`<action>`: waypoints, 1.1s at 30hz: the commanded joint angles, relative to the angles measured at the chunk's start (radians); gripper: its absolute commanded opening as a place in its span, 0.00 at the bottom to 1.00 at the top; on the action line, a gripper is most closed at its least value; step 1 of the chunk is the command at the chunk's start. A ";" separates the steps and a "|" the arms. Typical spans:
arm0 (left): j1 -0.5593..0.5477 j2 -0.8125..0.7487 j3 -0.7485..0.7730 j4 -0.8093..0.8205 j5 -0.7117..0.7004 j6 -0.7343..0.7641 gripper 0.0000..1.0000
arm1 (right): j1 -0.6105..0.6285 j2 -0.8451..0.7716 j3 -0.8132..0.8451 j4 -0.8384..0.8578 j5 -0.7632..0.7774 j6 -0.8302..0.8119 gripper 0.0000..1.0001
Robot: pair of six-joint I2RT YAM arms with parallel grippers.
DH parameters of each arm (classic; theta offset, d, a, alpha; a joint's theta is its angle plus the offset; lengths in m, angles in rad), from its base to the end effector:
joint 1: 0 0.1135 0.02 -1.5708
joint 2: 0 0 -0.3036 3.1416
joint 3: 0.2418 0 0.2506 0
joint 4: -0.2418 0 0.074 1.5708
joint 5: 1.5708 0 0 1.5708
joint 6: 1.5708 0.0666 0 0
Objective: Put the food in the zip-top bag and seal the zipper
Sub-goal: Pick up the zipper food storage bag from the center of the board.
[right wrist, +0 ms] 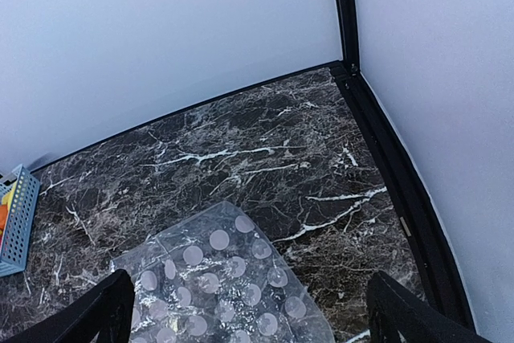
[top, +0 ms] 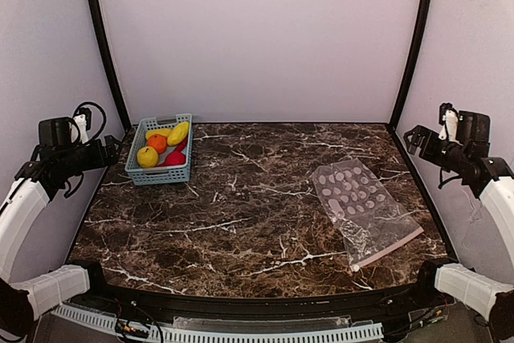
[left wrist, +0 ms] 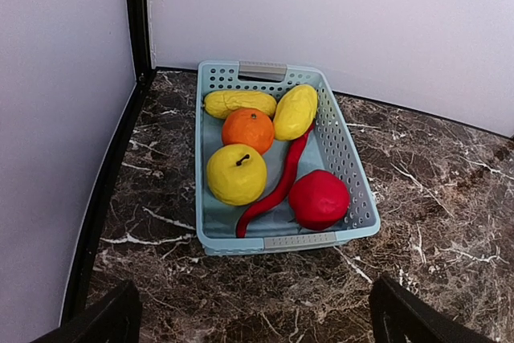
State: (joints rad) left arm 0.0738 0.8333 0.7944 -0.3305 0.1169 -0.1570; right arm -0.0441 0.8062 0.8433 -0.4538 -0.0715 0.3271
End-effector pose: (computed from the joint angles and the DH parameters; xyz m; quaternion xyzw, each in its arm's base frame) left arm 0.1920 0.0064 0.3381 -0.0620 0.8219 -0.0716 0.5618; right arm 0.1792 -0.0031 0.3447 0.1354 0.8268 0.1065 0.5355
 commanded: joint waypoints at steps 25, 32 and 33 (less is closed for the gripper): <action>-0.197 0.277 0.267 0.018 0.234 0.017 1.00 | 0.487 0.267 0.059 -0.065 0.066 0.089 0.86; -0.198 0.279 0.174 0.029 0.208 0.036 1.00 | 0.707 0.495 0.110 -0.087 0.273 0.154 0.84; -0.198 0.276 0.172 0.027 0.201 0.040 1.00 | 0.732 0.527 0.124 -0.089 0.290 0.157 0.84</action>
State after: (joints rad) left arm -0.1211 1.1328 0.9989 -0.3035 0.3248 -0.1371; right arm 0.6098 1.2427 0.9066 -0.5259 0.0685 0.4335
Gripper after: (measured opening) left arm 0.996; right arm 0.846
